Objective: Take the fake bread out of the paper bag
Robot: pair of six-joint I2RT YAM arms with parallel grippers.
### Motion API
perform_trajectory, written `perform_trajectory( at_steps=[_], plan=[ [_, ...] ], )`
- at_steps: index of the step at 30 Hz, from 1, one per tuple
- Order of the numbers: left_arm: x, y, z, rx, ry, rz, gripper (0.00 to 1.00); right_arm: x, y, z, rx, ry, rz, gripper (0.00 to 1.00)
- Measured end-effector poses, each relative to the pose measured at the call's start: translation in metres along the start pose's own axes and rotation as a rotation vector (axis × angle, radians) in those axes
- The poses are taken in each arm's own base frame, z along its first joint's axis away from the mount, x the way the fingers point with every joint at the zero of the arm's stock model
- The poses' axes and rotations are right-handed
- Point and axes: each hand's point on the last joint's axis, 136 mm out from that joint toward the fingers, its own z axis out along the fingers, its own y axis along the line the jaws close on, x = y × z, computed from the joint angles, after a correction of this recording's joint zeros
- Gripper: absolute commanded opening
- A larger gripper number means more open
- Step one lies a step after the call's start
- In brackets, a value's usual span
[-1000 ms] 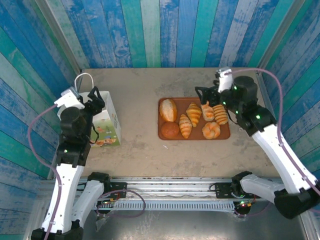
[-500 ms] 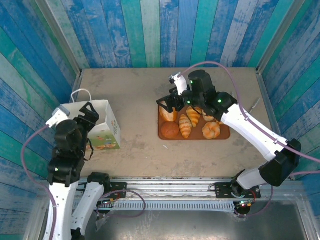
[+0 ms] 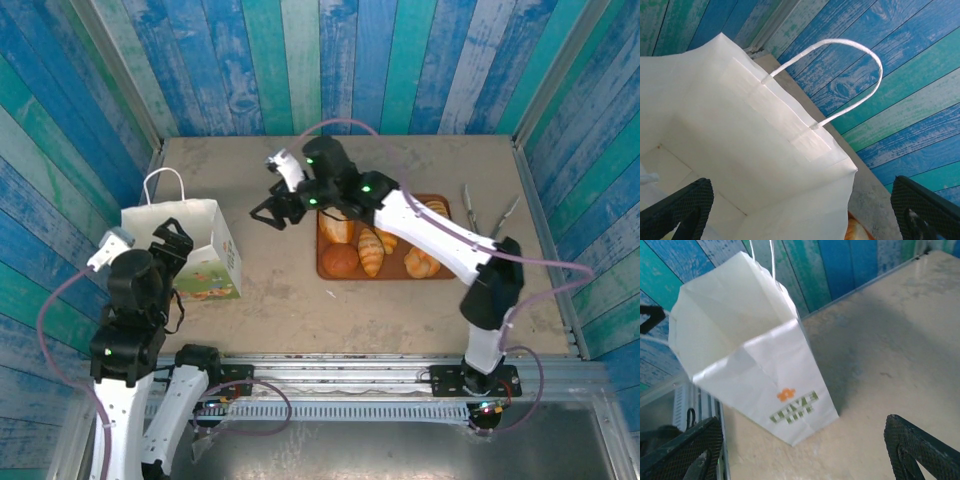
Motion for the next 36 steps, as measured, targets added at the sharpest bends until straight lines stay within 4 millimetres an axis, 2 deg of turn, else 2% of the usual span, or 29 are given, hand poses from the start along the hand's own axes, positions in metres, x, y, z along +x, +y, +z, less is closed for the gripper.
perform_trajectory(
  at_steps=[7, 10, 14, 17, 19, 22, 26, 28, 36],
  plan=[
    [-0.003, 0.000, -0.006, 0.016, -0.016, 0.004, 1.00, -0.031, 0.015, 0.063, -0.068, -0.011, 0.018, 0.81],
    [-0.003, 0.001, -0.006, 0.012, -0.014, 0.020, 0.99, -0.034, 0.014, 0.083, -0.078, -0.012, 0.044, 0.78],
    [-0.002, 0.002, -0.006, 0.007, -0.010, 0.036, 0.99, -0.030, 0.006, 0.098, -0.077, -0.009, 0.085, 0.68],
    [-0.001, 0.002, -0.006, 0.007, -0.009, 0.045, 0.99, -0.026, 0.003, 0.106, -0.087, -0.005, 0.121, 0.59],
    [-0.001, 0.002, -0.006, 0.007, -0.008, 0.050, 1.00, -0.025, 0.003, 0.108, -0.095, -0.005, 0.142, 0.50],
    [-0.001, 0.001, -0.006, 0.011, -0.004, 0.056, 0.99, -0.025, 0.005, 0.109, -0.106, -0.004, 0.164, 0.35],
    [0.000, 0.001, -0.006, 0.015, 0.000, 0.059, 0.99, -0.026, 0.006, 0.108, -0.112, -0.007, 0.173, 0.23],
    [0.001, 0.000, -0.006, 0.019, 0.003, 0.060, 0.99, -0.026, 0.004, 0.109, -0.102, -0.008, 0.174, 0.14],
    [0.002, -0.003, -0.006, 0.038, 0.010, 0.061, 0.99, -0.025, -0.005, 0.103, -0.037, -0.012, 0.174, 0.05]
  ],
)
